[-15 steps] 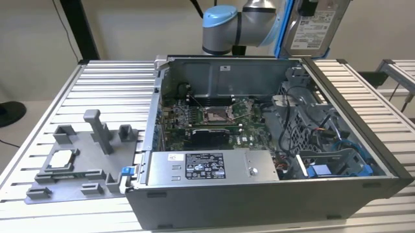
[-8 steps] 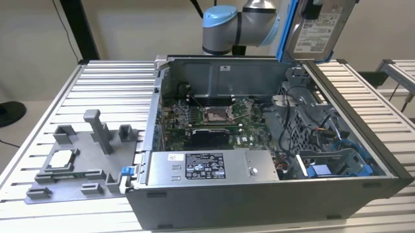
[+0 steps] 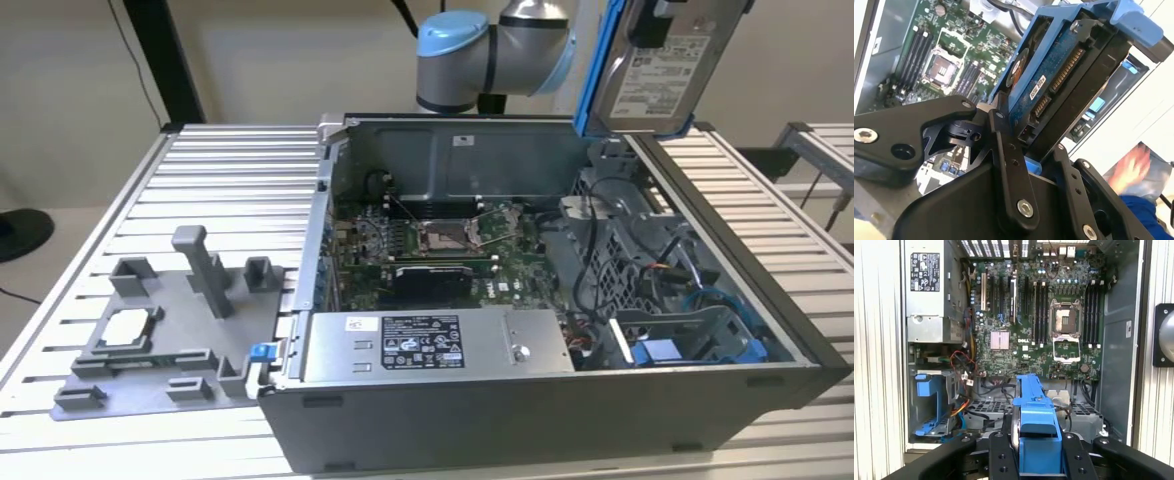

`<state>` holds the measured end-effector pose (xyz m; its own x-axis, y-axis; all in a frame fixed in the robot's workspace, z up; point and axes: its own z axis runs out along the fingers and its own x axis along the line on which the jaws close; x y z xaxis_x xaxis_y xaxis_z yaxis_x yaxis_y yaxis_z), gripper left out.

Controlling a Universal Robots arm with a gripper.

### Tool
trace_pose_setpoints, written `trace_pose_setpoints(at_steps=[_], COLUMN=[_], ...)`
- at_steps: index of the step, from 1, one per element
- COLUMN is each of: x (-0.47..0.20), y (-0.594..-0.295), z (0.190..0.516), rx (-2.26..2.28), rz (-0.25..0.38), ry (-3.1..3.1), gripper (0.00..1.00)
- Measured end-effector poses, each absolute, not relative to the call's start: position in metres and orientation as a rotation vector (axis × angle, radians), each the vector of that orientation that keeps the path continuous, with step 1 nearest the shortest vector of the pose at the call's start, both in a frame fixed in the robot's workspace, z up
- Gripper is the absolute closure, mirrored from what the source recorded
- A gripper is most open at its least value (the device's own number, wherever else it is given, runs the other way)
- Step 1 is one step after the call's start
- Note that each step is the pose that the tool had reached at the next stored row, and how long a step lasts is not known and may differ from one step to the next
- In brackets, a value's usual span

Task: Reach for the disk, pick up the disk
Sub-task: 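Pick up the disk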

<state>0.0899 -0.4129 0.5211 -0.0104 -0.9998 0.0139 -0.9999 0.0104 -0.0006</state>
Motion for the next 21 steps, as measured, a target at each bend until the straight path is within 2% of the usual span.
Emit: trace_pose_setpoints(at_steps=[21], x=[0.09], y=[-0.427], z=[0.521], rx=[2.203], rz=[0.016], ry=[-2.226], gripper=[1.0])
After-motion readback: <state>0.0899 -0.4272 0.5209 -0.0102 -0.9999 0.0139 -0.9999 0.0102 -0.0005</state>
